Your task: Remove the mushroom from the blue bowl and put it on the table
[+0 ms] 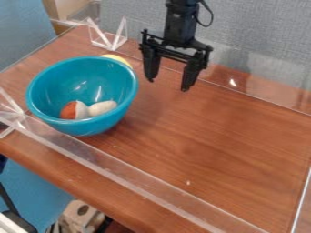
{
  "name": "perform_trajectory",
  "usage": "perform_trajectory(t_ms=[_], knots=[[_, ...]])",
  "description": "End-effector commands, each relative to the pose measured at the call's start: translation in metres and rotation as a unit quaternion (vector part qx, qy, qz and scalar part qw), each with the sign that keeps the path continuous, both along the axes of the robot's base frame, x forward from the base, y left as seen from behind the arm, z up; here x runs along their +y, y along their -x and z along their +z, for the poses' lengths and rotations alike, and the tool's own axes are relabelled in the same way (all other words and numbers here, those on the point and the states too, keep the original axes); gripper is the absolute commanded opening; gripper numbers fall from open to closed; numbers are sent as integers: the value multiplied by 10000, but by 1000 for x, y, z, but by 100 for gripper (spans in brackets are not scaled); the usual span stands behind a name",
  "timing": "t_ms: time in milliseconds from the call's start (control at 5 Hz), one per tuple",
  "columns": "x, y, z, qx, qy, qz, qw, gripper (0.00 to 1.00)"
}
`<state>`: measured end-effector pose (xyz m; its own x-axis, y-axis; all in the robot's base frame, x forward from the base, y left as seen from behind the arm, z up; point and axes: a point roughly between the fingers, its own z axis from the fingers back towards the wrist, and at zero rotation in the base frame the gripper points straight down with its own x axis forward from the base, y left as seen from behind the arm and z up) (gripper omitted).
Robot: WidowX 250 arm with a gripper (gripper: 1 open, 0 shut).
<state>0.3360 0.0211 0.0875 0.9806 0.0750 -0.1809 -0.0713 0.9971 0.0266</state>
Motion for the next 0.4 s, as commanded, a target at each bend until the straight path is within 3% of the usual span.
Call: perform_trajectory(t_ms=[0, 200], knots=[[-4, -12, 23, -385, -15, -35, 9993, 100], [-9, -16, 21, -386, -13, -56, 9992, 100]])
